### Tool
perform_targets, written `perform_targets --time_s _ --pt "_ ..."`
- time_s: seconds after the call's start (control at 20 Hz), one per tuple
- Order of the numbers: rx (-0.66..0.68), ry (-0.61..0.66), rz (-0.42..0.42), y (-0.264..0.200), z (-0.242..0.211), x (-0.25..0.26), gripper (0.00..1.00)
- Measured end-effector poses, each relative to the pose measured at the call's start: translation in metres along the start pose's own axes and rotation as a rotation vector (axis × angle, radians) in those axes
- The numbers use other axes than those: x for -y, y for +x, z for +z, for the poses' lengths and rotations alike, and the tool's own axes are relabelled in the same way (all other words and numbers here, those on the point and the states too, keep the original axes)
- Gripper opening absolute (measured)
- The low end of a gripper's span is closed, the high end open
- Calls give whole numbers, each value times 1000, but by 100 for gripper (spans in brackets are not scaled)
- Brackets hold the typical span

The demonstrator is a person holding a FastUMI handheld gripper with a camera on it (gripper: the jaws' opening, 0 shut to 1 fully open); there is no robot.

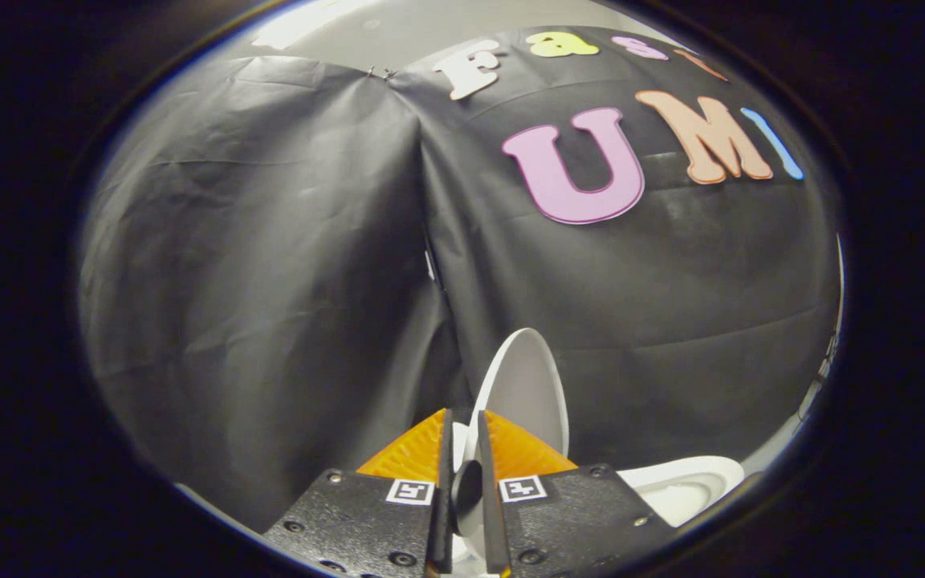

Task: Open the toilet lid.

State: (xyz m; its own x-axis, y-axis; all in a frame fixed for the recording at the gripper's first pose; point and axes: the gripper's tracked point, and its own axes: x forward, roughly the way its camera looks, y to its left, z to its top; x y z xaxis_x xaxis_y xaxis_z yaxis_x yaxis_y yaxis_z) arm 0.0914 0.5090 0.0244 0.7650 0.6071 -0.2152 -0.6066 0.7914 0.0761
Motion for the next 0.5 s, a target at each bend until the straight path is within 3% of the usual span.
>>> perform_targets --time_s 0.5 --pt "-48 -11 136 25 -16 -59 18"
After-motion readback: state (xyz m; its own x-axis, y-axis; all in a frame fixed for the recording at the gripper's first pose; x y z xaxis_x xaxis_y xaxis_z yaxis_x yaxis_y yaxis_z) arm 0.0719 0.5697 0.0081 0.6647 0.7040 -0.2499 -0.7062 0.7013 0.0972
